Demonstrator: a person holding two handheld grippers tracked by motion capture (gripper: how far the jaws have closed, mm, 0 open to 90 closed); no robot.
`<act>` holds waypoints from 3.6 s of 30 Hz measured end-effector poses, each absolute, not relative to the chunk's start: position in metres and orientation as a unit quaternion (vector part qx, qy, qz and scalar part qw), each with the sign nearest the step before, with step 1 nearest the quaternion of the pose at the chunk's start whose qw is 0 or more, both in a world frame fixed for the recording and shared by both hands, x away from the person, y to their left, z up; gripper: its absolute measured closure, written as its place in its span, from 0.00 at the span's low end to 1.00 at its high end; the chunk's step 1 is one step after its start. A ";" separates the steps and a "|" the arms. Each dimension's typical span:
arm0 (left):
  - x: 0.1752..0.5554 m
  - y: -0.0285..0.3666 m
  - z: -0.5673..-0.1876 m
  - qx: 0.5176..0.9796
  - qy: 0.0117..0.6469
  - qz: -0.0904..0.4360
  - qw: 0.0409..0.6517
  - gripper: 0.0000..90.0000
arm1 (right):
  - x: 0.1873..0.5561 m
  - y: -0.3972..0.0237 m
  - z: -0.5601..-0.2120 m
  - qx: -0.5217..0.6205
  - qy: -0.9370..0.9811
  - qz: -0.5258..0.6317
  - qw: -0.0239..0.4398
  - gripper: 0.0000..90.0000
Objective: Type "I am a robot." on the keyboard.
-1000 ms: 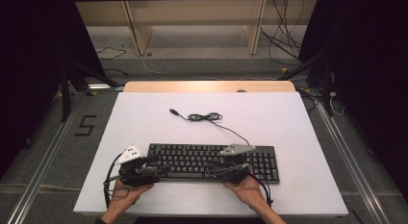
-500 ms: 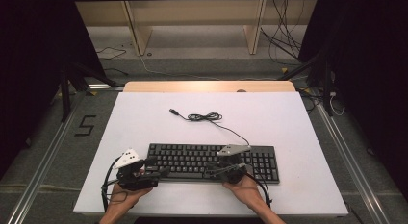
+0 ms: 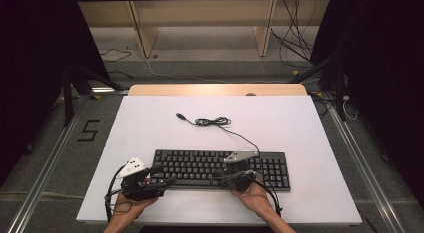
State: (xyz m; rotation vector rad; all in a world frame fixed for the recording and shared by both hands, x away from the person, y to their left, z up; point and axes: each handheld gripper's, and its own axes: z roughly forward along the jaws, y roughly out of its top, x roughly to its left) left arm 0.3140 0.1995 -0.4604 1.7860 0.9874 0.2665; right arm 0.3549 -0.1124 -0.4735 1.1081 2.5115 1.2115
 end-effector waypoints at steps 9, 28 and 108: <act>0.313 0.201 -0.461 0.741 0.412 0.112 0.518 0.31 | 0.356 -0.111 -0.477 0.369 0.838 0.396 0.069 1.00; 0.314 0.202 -0.462 0.741 0.414 0.113 0.517 0.31 | 0.356 -0.110 -0.480 0.368 0.841 0.390 0.073 1.00; 0.312 0.201 -0.459 0.743 0.407 0.110 0.520 0.29 | 0.299 -0.233 -0.447 0.409 0.745 0.508 0.140 0.35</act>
